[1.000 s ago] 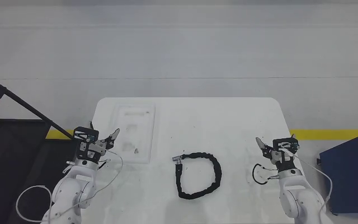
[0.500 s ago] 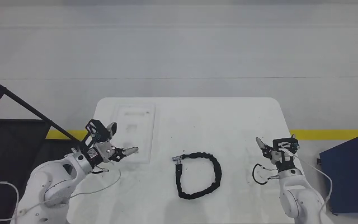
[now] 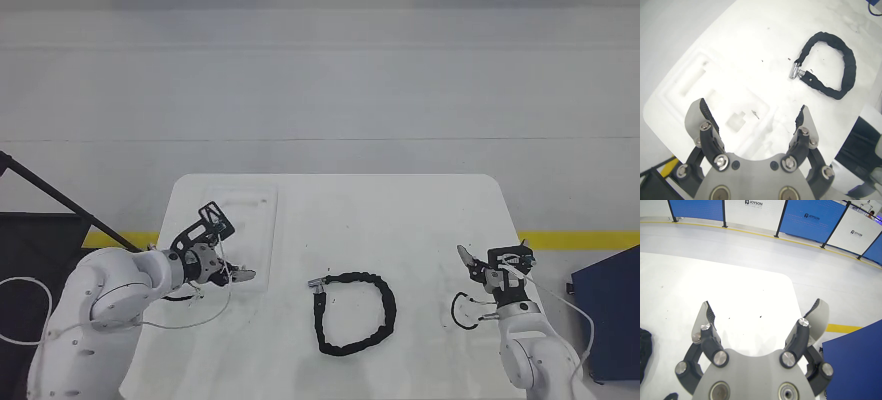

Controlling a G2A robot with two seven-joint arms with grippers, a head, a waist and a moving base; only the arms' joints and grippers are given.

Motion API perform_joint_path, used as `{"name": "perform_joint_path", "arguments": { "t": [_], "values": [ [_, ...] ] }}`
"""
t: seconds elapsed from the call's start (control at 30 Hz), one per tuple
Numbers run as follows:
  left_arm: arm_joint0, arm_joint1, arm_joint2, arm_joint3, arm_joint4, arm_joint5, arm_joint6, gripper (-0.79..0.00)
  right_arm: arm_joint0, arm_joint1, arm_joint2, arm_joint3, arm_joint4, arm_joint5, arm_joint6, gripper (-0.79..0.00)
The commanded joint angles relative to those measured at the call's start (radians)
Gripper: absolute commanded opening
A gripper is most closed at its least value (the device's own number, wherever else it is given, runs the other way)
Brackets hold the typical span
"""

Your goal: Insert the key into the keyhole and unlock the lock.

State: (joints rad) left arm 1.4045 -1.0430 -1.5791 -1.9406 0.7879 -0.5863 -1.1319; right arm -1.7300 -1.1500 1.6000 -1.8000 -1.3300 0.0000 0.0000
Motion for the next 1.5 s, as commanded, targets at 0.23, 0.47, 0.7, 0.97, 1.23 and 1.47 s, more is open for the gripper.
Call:
{"name": "perform_joint_path", "arguments": {
  "t": [0.23,0.47,0.7,0.97,1.23,1.47],
  "values": [
    [-0.026,-0.008,0.103,-0.01,0.101,0.45,-0.085,0.0,0.0,0.0,0.0,0.0,0.0,0.0,0.0,0.0],
    [-0.026,-0.008,0.103,-0.01,0.101,0.45,-0.085,0.0,0.0,0.0,0.0,0.0,0.0,0.0,0.0,0.0],
    [-0.021,-0.008,0.108,-0.009,0.118,0.448,-0.079,0.0,0.0,0.0,0.0,0.0,0.0,0.0,0.0,0.0],
    [-0.18,-0.011,0.164,0.121,-0.042,0.697,-0.404,0.0,0.0,0.0,0.0,0.0,0.0,0.0,0.0,0.0],
    [-0.322,0.006,0.321,0.253,-0.083,0.755,-0.404,0.0,0.0,0.0,0.0,0.0,0.0,0.0,0.0,0.0],
    [-0.386,0.006,0.395,0.313,-0.078,0.782,-0.404,-0.286,0.0,0.0,0.0,0.0,0.0,0.0,0.0,0.0]
  ]
}}
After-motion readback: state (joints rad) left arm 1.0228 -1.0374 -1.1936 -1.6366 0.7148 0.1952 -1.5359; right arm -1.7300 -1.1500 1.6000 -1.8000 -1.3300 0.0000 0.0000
